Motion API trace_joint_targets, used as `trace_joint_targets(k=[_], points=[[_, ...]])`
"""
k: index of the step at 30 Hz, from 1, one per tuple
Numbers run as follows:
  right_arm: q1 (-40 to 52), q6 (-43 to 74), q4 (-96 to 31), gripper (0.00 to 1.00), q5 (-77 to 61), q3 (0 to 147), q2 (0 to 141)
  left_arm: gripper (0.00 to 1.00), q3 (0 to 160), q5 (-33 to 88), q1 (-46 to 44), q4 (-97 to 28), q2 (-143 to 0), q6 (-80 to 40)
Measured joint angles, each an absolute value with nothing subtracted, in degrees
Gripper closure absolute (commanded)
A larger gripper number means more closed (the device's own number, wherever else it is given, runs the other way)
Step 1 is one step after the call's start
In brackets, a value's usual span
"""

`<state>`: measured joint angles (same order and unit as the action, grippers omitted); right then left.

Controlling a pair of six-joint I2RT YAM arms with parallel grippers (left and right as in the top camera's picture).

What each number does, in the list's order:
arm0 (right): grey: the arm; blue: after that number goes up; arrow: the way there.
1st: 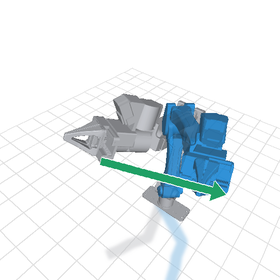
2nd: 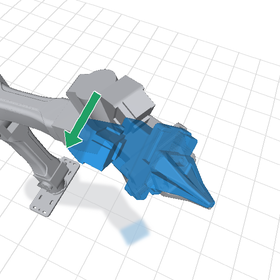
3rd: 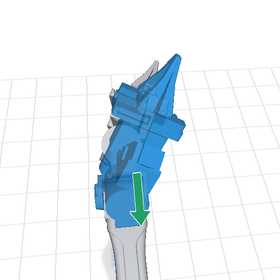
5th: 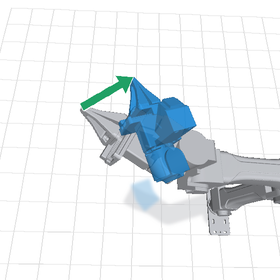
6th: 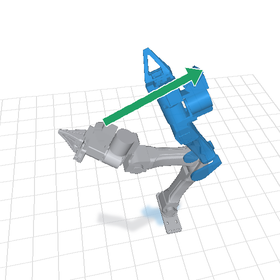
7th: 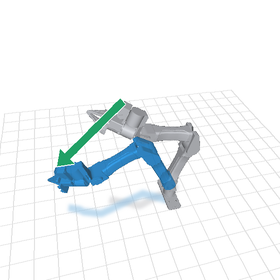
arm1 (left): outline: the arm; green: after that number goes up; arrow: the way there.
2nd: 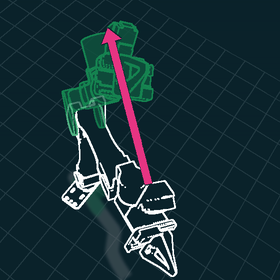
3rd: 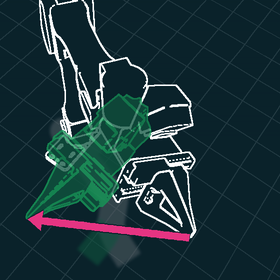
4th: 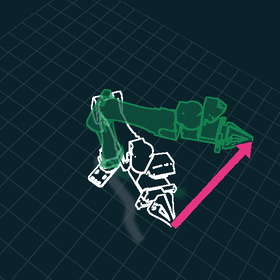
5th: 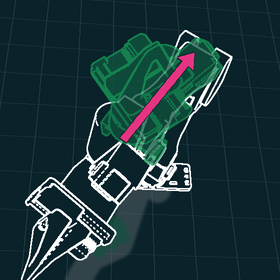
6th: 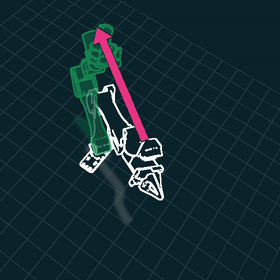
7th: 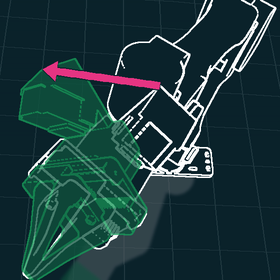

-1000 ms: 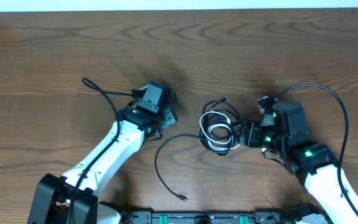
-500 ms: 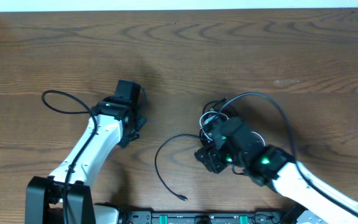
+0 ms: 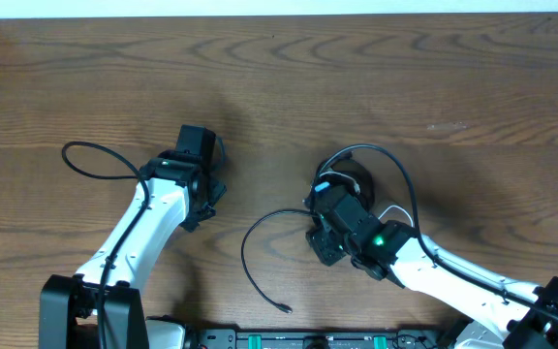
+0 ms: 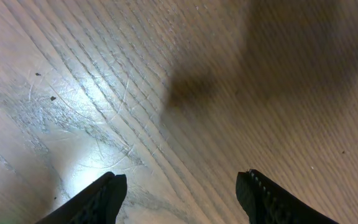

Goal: Untangle cables

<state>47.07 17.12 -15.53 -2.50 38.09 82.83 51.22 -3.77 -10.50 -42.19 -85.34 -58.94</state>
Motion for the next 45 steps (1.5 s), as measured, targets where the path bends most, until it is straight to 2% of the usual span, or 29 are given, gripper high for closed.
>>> trace_joint_targets(k=[12, 23, 28, 32, 34, 35, 40, 43, 45], points=[[47.07, 17.04, -14.15, 0.54, 0.01, 38.22, 84.49, 0.37, 51.22, -3.79, -10.5, -42.22, -85.34, -58.94], [47.07, 16.91, -14.06, 0.55, -0.23, 38.37, 86.67, 0.37, 51.22, -3.31, -10.5, -42.22, -85.34, -58.94], [47.07, 16.71, -16.95, 0.59, -0.23, 39.31, 87.48, 0.37, 51.22, -2.96, -10.5, -42.22, -85.34, -58.94], [47.0, 15.92, -17.37, 0.78, -0.78, 41.54, 91.53, 0.37, 51.22, -2.5, -10.5, -42.26, -85.34, -58.94], [47.03, 15.62, -19.44, 0.94, -0.89, 43.86, 93.97, 0.37, 51.22, -2.24, -10.5, -42.22, -85.34, -58.94], [47.0, 15.68, -20.14, 0.99, -1.21, 44.71, 94.45, 0.37, 51.22, -2.13, -10.5, -42.26, -85.34, -58.94], [47.0, 14.87, -24.6, 0.99, -3.18, 47.79, 96.01, 0.37, 51.22, -1.76, -10.5, -42.26, -85.34, -58.94], [46.48, 14.87, -28.51, 0.99, -5.32, 51.05, 96.12, 0.59, 51.22, -0.93, -10.5, -42.0, -85.34, -58.3], [45.3, 15.35, -30.7, 0.99, -7.7, 54.7, 95.9, 0.63, 51.22, 0.38, -10.5, -40.77, -85.34, -56.25]])
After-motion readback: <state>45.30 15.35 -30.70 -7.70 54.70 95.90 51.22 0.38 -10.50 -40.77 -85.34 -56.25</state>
